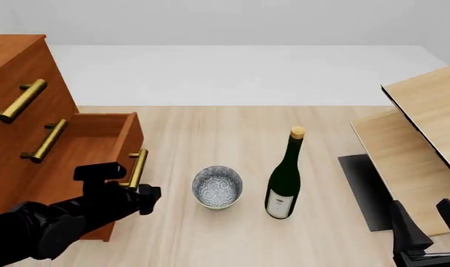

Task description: Close the bottom drawer of the cabinet and open the top drawer.

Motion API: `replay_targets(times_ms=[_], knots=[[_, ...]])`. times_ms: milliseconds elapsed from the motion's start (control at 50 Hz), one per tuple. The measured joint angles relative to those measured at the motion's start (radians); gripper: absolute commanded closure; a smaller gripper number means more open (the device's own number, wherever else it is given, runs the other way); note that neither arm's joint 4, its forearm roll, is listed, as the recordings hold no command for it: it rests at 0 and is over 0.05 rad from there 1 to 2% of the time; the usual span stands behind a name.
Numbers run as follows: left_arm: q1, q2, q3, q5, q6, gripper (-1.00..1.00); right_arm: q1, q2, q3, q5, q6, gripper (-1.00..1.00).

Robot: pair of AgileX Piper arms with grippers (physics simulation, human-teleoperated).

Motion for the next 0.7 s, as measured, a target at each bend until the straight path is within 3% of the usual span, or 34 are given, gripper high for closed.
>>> replay_targets(times_ms=[700], knots=[[0.214, 0.007, -0.004, 0.107, 0.175, -1.00, 0.011, 0.000, -0.001, 0.006, 0.018, -1.00]])
